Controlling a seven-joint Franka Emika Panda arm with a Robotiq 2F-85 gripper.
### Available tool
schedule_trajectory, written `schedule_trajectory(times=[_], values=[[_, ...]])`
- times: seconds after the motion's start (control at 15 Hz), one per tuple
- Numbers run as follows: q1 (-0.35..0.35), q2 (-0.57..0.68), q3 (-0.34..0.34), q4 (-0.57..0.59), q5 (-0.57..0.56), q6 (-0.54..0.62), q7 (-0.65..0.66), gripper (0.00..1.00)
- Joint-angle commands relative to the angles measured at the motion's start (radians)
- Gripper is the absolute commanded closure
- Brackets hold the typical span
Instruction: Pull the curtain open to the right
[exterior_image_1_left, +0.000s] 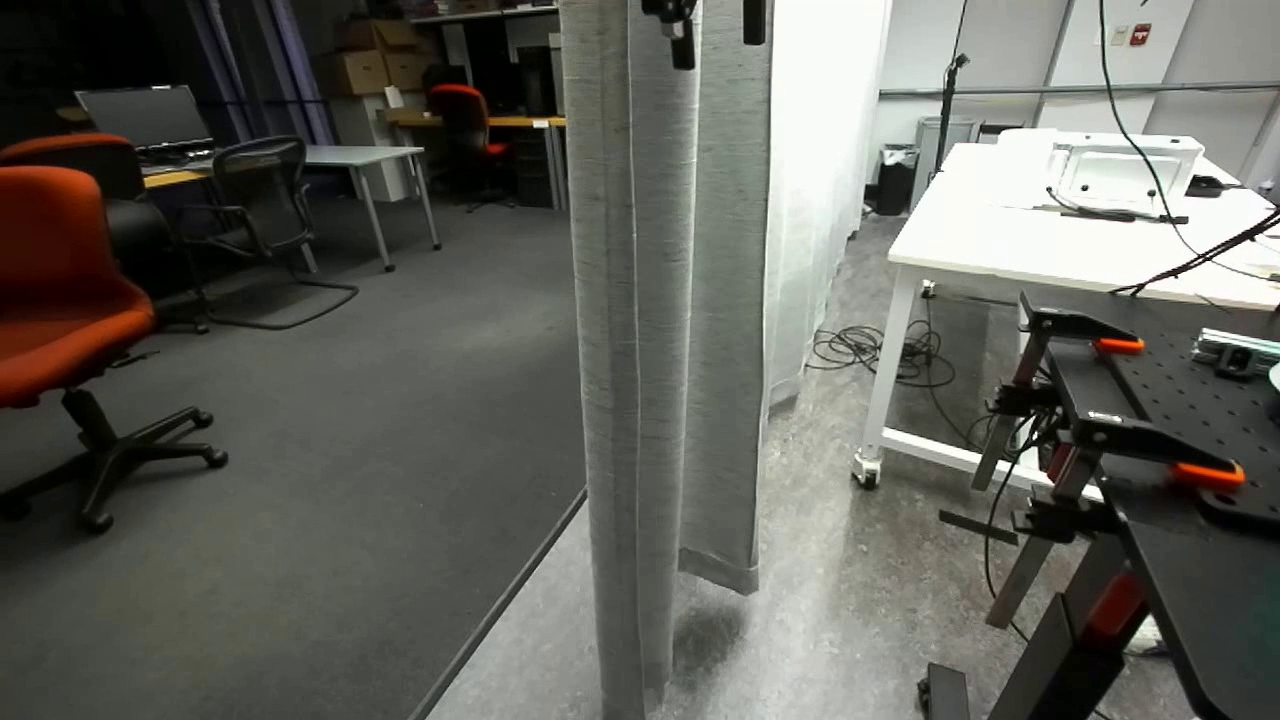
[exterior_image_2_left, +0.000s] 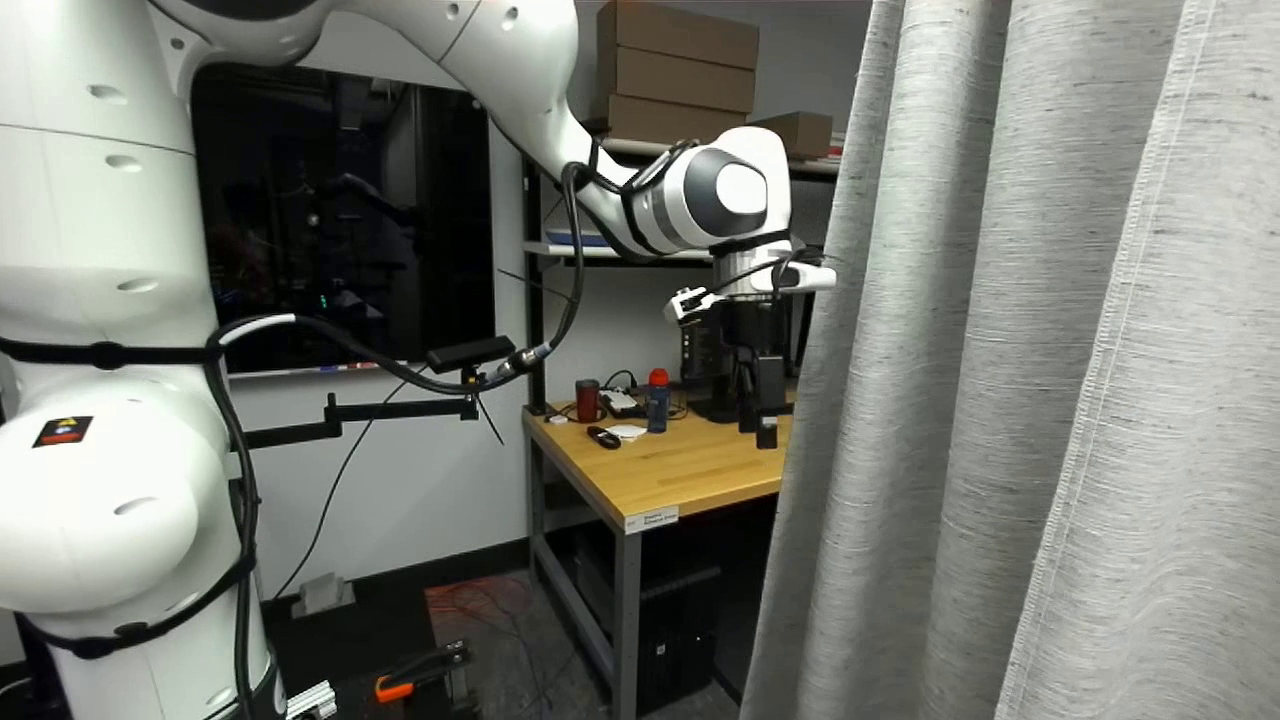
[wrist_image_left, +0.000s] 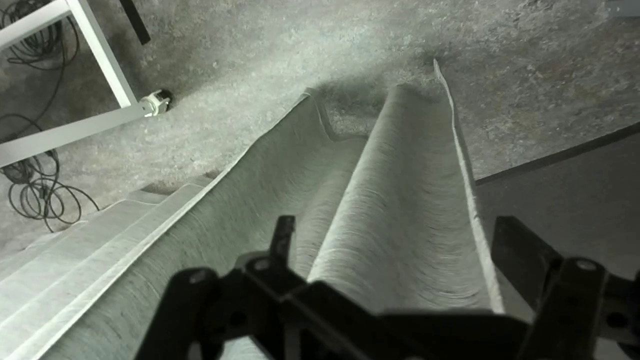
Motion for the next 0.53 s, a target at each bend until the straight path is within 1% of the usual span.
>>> schedule_trajectory(times=[0.0, 0.47], values=[[-0.004, -0.133, 0.039, -0.136, -0.046, 0.059, 0.015, 0.0], [-0.021, -0.276, 0.097, -0.308, -0.053, 0.102, 0.013, 0.0]])
